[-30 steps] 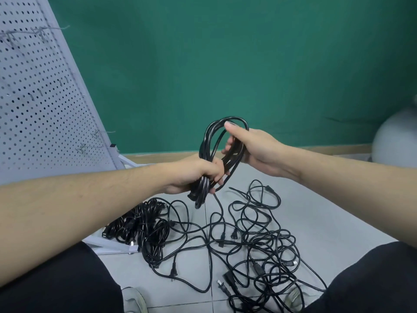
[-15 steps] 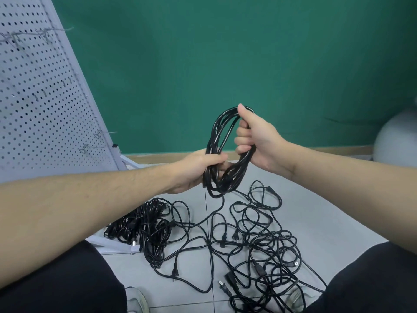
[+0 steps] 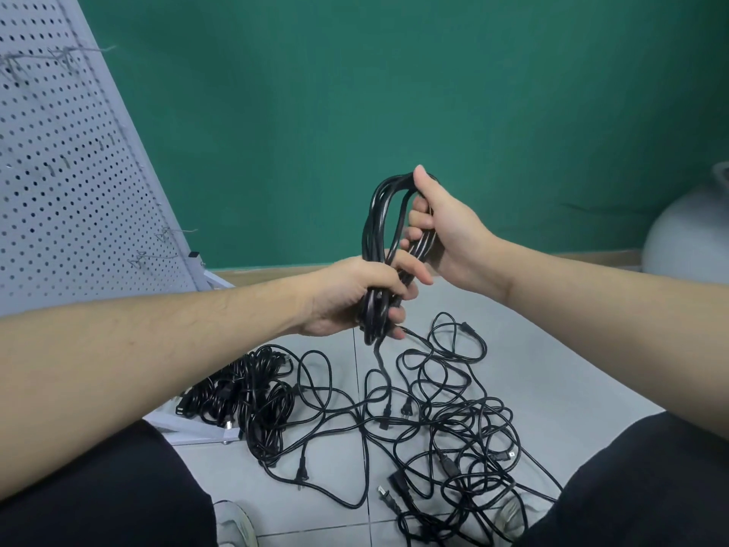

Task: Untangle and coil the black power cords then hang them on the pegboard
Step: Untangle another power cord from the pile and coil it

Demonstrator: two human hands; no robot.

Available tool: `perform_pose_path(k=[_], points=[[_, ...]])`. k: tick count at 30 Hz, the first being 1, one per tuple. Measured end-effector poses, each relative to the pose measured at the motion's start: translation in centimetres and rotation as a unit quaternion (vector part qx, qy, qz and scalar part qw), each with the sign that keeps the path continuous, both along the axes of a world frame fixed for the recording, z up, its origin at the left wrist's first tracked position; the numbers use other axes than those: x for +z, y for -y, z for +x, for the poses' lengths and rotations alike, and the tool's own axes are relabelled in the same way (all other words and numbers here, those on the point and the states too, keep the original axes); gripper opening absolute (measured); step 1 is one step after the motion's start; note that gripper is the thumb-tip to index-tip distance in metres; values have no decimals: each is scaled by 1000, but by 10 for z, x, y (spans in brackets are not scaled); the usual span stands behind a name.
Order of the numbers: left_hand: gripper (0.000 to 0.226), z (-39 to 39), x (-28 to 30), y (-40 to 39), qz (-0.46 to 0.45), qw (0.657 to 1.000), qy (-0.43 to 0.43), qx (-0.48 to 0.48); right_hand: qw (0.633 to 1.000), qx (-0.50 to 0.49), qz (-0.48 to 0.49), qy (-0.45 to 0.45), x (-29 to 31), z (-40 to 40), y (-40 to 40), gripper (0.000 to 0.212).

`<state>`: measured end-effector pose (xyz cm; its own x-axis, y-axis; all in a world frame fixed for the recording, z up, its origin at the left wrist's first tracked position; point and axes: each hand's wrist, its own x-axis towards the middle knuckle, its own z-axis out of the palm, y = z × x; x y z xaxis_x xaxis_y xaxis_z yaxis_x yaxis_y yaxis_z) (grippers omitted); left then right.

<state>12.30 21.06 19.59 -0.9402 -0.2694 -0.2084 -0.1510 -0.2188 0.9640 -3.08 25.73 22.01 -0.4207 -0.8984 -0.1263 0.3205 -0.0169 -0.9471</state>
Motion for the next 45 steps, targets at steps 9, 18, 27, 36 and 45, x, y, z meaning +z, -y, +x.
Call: perform_pose_path(k=[9,18,27,36,45], points=[[51,-4,3,13,24,989,-61,134,891,289,174,-305,-46,-8,-15,44],[37,-3,7,39,0,973,-52,227,772,394,227,-444,-54,-10,-20,30],[28,17,-21,67,-242,904,134,326,826,323,185,-422,-41,-35,-29,40],[40,7,-22,47,-220,929,202,218,925,110,30,-361,-17,-8,-15,30],[48,-6,-16,20,-210,956,165,118,915,-33,23,-401,-13,-10,-9,32]])
